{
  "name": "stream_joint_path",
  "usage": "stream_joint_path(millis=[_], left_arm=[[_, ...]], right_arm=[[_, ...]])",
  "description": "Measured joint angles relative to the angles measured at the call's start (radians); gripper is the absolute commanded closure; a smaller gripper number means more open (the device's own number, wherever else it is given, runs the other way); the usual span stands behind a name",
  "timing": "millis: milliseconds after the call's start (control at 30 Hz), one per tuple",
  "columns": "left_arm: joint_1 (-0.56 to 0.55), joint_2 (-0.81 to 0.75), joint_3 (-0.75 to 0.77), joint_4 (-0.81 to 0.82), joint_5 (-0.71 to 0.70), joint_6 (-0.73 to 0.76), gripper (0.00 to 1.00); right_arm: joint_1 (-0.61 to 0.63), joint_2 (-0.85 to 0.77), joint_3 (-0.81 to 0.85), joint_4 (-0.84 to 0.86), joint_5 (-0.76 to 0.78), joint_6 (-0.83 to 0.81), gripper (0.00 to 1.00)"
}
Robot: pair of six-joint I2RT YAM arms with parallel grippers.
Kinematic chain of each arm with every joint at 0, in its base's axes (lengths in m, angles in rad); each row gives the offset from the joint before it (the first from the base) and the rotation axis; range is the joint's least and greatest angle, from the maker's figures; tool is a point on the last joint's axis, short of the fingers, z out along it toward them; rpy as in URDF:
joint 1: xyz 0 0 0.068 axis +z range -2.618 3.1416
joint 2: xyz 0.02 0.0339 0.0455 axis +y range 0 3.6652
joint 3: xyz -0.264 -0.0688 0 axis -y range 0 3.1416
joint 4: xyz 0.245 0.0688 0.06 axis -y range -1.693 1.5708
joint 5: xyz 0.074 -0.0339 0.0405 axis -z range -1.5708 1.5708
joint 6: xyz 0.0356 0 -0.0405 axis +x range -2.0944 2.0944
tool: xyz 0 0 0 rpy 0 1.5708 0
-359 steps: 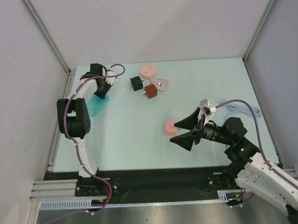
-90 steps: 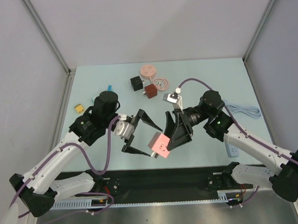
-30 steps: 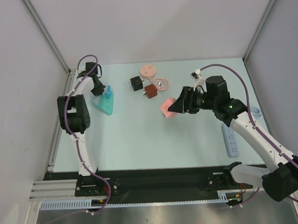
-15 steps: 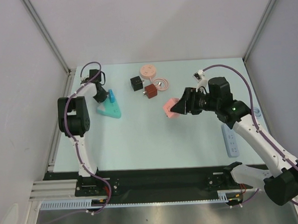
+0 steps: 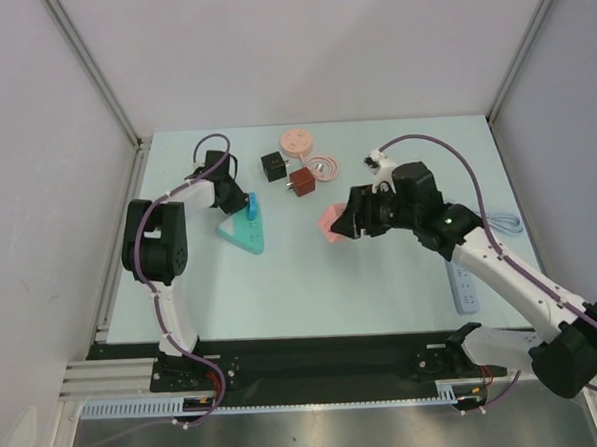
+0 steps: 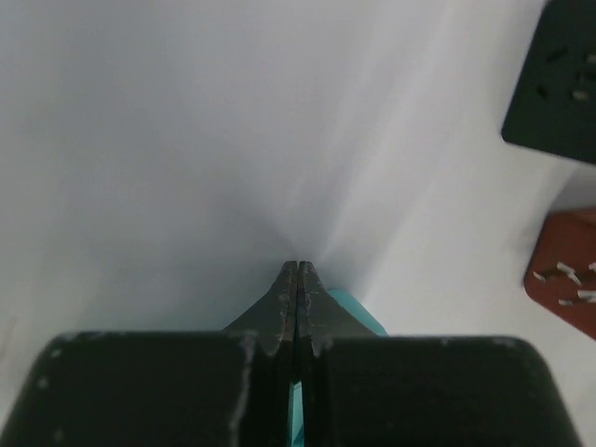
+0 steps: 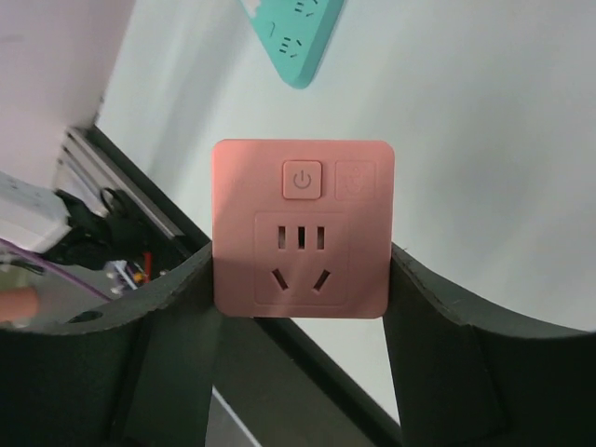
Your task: Insert the plug
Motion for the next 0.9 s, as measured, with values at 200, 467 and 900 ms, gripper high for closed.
stream_joint_path(millis=[200, 467, 900], left_arm=[[-0.023, -0.020, -0.012, -0.039, 0.034, -0.003, 0.87], [0.068, -0.044, 0.317, -0.335, -0.138, 0.010, 0.84], [0.106, -0.371, -0.140, -0.391, -0.086, -0.023, 0.67]], right_arm=[[0.105, 0.143, -0.001, 0.153, 0.064, -0.190, 1.00], [0.124, 0.397, 0.064, 0.421, -0.131, -0.538, 1.00], [0.164, 0.775, 0.348, 0.369, -0.380, -0.937, 1.00]])
